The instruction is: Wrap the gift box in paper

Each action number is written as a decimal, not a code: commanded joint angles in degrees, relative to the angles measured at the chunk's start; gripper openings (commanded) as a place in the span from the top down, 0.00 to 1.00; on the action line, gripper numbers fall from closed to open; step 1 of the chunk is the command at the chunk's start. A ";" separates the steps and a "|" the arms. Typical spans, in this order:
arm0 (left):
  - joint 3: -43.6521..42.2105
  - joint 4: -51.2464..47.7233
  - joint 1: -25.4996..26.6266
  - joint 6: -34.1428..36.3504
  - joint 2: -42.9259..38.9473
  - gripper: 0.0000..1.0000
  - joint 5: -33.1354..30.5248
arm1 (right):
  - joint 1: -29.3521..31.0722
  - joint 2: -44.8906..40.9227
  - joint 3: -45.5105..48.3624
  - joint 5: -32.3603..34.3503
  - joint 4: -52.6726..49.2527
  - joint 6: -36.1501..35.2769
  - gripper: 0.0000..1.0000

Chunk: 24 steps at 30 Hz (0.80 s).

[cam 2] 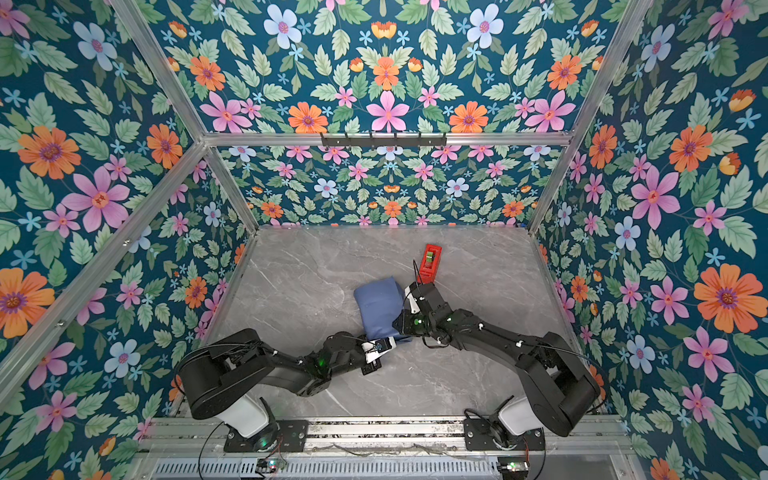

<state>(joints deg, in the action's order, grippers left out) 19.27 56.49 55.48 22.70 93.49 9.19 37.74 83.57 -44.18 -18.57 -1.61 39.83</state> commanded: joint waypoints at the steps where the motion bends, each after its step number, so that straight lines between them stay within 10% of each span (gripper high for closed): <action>1: 0.76 4.86 -0.02 -2.13 -0.16 1.00 -0.69 | 0.21 0.88 0.68 1.43 -7.21 -0.97 0.80; 24: -0.55 -0.32 -1.30 -7.14 -3.23 1.00 -1.38 | 1.25 -1.40 -0.04 -2.90 -3.51 2.97 0.77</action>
<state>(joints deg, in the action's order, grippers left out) 18.81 53.91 54.48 16.25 90.76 7.44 38.83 82.78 -43.64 -20.53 0.03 43.13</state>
